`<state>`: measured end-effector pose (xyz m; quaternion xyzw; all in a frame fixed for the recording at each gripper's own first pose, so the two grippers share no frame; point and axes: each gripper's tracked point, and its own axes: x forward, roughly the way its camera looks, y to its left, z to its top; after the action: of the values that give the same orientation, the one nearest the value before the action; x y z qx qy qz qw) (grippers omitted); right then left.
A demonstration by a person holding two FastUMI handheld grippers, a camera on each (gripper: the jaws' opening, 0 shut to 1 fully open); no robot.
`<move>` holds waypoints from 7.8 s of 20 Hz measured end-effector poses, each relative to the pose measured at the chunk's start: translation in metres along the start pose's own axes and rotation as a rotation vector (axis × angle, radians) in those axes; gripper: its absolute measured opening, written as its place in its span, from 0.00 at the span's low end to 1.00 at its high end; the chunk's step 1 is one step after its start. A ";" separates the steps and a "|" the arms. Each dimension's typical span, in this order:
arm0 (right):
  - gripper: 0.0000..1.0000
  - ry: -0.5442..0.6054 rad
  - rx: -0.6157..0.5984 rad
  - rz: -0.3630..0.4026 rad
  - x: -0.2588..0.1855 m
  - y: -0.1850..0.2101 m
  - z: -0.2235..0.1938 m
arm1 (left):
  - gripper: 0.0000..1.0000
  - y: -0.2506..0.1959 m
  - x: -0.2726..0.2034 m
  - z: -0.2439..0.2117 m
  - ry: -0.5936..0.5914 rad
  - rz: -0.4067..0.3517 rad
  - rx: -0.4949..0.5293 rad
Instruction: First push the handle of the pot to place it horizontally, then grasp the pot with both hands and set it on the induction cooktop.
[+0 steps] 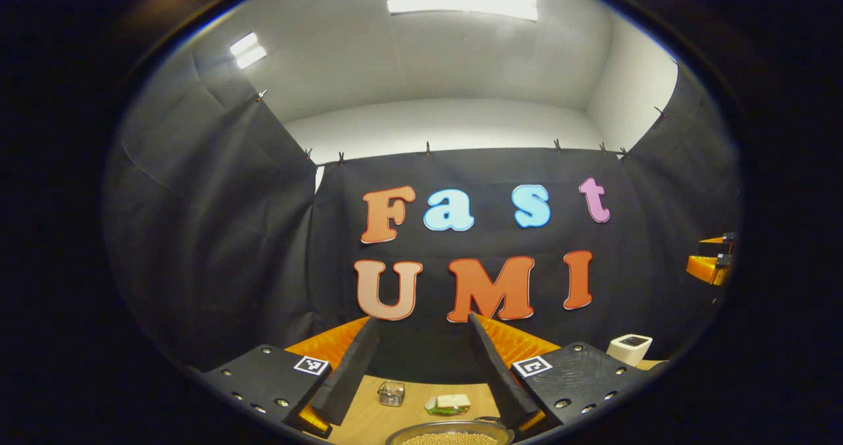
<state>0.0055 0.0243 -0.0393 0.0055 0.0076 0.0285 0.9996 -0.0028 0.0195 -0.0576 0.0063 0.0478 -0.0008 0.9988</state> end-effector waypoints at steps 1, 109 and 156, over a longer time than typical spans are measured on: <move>0.95 0.005 -0.001 0.008 0.001 0.004 -0.003 | 0.85 -0.002 0.001 -0.015 0.054 -0.010 -0.001; 0.89 1.162 0.358 0.344 0.013 0.314 -0.420 | 0.24 0.170 -0.002 -0.386 0.955 0.104 -0.042; 0.74 1.149 0.063 0.300 0.050 0.341 -0.498 | 0.67 0.146 0.006 -0.483 1.070 0.136 -0.019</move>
<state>0.0288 0.3730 -0.5344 0.0200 0.5473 0.1678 0.8197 -0.0427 0.1717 -0.5370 0.0000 0.5493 0.0675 0.8329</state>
